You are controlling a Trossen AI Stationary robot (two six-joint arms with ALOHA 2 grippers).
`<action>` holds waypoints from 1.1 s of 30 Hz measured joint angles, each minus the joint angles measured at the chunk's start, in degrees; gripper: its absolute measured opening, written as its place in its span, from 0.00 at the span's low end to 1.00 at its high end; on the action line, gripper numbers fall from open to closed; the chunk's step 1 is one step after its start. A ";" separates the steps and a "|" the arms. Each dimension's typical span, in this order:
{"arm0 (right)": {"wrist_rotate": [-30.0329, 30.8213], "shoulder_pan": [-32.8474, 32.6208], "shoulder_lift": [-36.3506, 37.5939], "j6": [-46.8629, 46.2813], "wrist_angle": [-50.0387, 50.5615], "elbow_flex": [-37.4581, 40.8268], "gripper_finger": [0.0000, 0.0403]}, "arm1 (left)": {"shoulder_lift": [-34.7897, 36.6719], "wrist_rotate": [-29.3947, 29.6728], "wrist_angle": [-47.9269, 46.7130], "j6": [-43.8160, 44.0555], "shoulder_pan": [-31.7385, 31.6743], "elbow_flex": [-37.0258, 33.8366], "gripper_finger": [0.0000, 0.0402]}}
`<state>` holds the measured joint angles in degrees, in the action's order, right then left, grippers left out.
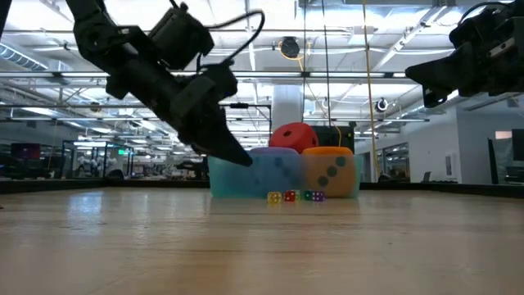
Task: Pick & Place Dice
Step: Put the small orange dice into the basket
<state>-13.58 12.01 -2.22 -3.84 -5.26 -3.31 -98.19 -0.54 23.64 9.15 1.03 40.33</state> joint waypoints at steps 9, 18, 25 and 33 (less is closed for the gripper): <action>0.03 0.00 -0.55 0.00 -0.14 0.00 0.02 | -0.43 11.10 -12.89 4.66 3.91 8.41 0.06; 0.14 0.00 -0.97 0.39 -0.05 0.00 0.01 | -6.88 7.19 -5.19 2.90 5.68 8.75 0.30; 0.28 0.00 -2.13 0.46 -0.15 0.00 0.02 | -12.52 11.96 -1.26 3.42 6.78 8.75 0.38; 0.35 0.00 -2.36 0.67 -0.38 0.00 0.02 | -14.14 12.63 0.52 3.49 6.81 8.77 0.41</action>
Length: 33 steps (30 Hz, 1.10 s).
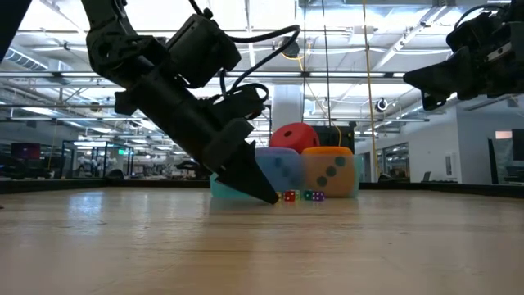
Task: Pick & Place Dice
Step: Put the small orange dice into the basket
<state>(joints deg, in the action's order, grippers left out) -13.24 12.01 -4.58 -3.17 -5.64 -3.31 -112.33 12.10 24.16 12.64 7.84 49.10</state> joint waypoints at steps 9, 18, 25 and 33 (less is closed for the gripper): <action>-0.02 0.00 0.00 0.00 -0.14 0.00 0.02 | -0.11 0.00 0.93 -0.37 -0.26 -0.02 0.36; -0.04 0.00 0.00 -0.01 -0.14 0.00 0.02 | -0.11 -2.86 1.94 -1.55 -0.26 -0.02 0.21; -0.06 0.00 0.00 -0.01 -0.12 0.00 0.02 | -0.11 -3.24 2.58 -2.05 -0.24 -0.02 0.12; -0.08 0.00 0.00 -0.02 -0.11 0.00 0.02 | -0.10 -3.62 3.52 -3.56 -0.24 -0.04 0.01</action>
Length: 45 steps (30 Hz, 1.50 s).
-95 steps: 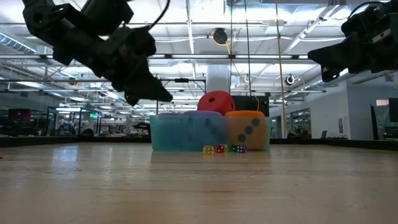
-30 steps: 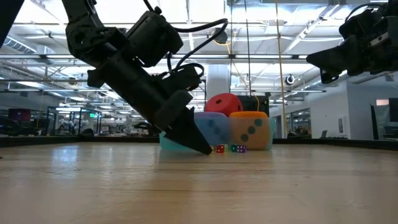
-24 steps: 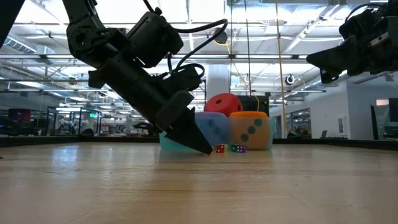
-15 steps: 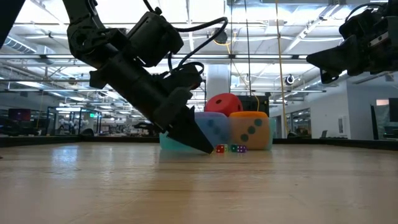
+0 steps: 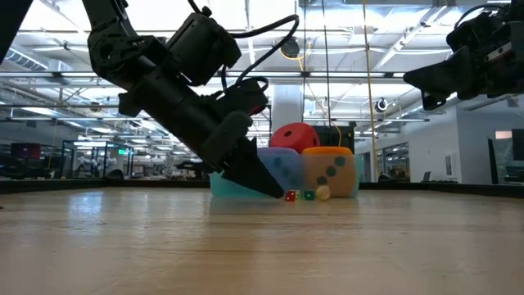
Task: Pick & Place Dice
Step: Put the small orange dice into the basket
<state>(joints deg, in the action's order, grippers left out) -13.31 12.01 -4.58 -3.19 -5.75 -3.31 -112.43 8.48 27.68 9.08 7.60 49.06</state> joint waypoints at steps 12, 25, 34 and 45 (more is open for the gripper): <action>-0.01 0.02 0.00 -0.01 0.03 0.00 0.02 | 0.06 0.46 3.49 -1.49 0.20 -0.04 0.11; -0.01 0.02 0.00 -0.63 0.02 0.00 0.02 | 0.06 4.10 3.90 -1.10 -2.41 -0.04 0.12; -0.01 0.02 0.02 -0.63 0.31 0.00 0.02 | 1.96 2.97 2.12 -8.50 -1.21 -0.11 0.22; -0.25 -0.09 -2.19 -2.16 0.54 -0.02 0.01 | 31.06 14.93 -12.31 -14.15 2.63 -9.99 0.02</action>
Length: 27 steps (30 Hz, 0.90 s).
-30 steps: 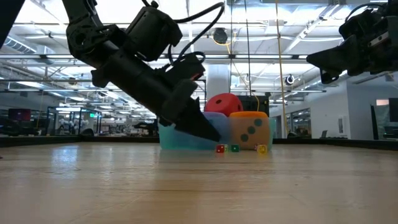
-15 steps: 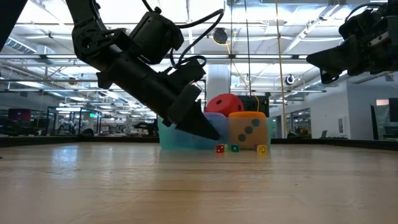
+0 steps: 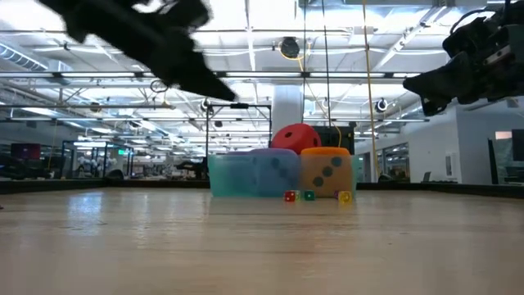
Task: Pick & Place Dice
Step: Put the small orange dice into the basket
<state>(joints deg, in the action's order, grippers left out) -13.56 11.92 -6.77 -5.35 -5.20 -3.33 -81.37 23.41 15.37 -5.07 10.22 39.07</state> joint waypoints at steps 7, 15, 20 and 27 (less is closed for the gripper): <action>3.02 -2.68 -9.55 -2.30 -8.16 -0.62 0.00 | 18.37 0.65 11.30 5.15 -1.65 -18.03 0.01; 9.29 -7.57 -29.36 -1.21 -17.75 -2.54 0.00 | 27.05 -5.47 20.39 3.53 -7.45 -28.50 0.01; 13.97 -13.07 -42.83 2.64 -23.63 -6.08 0.02 | 27.53 -10.41 22.43 4.39 -12.29 -30.23 0.02; 23.70 -21.69 -58.53 6.46 -21.06 -15.83 0.22 | 27.53 -11.29 22.63 5.89 -13.73 -30.23 0.03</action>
<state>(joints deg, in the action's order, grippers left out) 10.14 -9.77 -65.30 1.11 -26.26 -19.16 -53.84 12.12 38.00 0.82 -3.51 8.84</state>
